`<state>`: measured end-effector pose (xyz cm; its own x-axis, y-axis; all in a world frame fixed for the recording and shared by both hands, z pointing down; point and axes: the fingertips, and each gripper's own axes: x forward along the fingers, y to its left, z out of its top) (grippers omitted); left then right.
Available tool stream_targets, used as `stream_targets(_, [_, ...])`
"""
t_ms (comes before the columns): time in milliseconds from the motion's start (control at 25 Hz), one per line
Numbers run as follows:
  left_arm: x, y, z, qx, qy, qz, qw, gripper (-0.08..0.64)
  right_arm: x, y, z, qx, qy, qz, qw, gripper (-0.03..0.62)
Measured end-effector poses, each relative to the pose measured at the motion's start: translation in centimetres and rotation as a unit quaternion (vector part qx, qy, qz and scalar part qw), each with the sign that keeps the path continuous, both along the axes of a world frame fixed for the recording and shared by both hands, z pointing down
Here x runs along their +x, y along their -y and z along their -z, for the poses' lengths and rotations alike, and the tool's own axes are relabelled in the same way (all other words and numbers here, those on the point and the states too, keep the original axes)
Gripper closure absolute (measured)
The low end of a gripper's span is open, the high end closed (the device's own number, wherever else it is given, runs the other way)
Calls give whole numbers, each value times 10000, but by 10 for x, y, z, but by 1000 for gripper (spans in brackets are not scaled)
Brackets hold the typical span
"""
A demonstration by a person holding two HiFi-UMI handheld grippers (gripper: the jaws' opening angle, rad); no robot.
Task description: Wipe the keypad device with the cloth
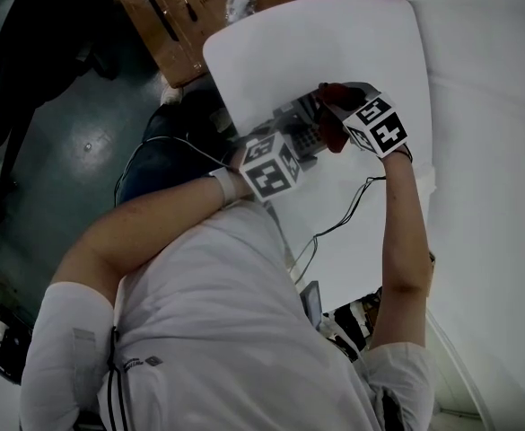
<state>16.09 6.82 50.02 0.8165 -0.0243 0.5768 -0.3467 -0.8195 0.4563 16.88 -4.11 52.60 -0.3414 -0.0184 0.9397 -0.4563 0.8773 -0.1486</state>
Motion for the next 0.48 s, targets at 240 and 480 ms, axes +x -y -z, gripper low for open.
stream_targets(240, [0, 0, 0, 36, 7, -24, 10000, 262, 17, -15, 34, 380, 245, -323, 9985, 488])
stream_targets(480, [0, 1, 1, 37, -9, -27, 10000, 262, 16, -35, 52, 660, 386, -400, 9963, 488])
